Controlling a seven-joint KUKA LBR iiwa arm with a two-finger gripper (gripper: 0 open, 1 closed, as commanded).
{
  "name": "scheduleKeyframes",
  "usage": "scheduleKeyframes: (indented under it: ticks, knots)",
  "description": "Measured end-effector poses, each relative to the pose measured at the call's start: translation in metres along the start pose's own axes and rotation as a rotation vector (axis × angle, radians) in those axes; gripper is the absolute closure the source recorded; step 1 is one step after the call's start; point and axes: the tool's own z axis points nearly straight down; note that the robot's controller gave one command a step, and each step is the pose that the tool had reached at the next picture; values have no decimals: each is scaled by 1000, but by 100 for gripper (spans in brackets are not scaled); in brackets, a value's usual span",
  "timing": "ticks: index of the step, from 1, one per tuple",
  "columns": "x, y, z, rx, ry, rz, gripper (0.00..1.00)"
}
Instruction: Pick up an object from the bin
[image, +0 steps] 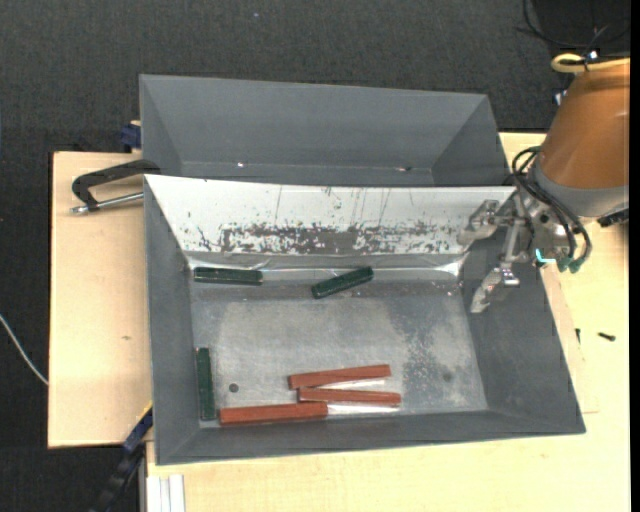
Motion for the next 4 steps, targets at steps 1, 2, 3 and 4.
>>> scheduleKeyframes:
  ticks: [1, 2, 3, 4]
  knots:
    - [-2, 0, -5, 2, -8, -2, 0]
    - [12, 16, 9, 6, -16, -60, 0]
    - [24, 42, 58, 1, -9, -137, 0]
    - [24, 82, 100, 2, -8, -9, 0]
